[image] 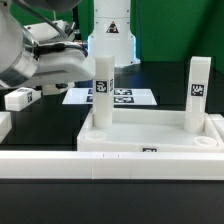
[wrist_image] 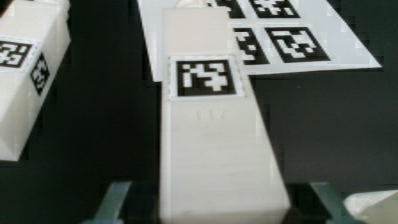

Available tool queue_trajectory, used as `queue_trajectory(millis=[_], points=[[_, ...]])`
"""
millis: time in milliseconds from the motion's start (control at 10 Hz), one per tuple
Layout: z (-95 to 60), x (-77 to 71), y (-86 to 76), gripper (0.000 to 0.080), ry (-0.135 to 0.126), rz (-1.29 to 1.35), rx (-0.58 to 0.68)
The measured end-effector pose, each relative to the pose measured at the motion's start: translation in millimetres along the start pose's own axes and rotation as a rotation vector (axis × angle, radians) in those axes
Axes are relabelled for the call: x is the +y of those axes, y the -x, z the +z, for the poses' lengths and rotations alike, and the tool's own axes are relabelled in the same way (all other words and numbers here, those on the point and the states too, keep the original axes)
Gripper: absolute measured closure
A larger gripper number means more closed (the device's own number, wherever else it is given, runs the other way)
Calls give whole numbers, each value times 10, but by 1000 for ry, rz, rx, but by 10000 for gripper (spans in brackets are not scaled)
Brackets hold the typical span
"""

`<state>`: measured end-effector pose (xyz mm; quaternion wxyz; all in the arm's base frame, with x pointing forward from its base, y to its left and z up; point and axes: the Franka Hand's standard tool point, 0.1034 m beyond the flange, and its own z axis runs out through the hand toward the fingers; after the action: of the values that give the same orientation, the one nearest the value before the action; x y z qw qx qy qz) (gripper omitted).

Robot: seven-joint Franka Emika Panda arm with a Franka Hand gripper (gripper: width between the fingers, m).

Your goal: Assemble desk

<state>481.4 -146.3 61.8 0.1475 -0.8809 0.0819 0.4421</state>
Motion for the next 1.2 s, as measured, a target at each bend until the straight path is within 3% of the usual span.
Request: queue_trajectory(millis=[100,400,500,600,800,900,1200], points=[[-116,-31,-47,508,18,-14,61],[-587,-192,91,508,50,-51,260],[-638,-202,118,508,50,-53,272],[-714,-178,17,508,66,-55,359],[-709,-164,49,508,70,-51,466],[-796,-143,-11,508,87,-46,568],[-1239,-352,-18,508,126,-69,782]])
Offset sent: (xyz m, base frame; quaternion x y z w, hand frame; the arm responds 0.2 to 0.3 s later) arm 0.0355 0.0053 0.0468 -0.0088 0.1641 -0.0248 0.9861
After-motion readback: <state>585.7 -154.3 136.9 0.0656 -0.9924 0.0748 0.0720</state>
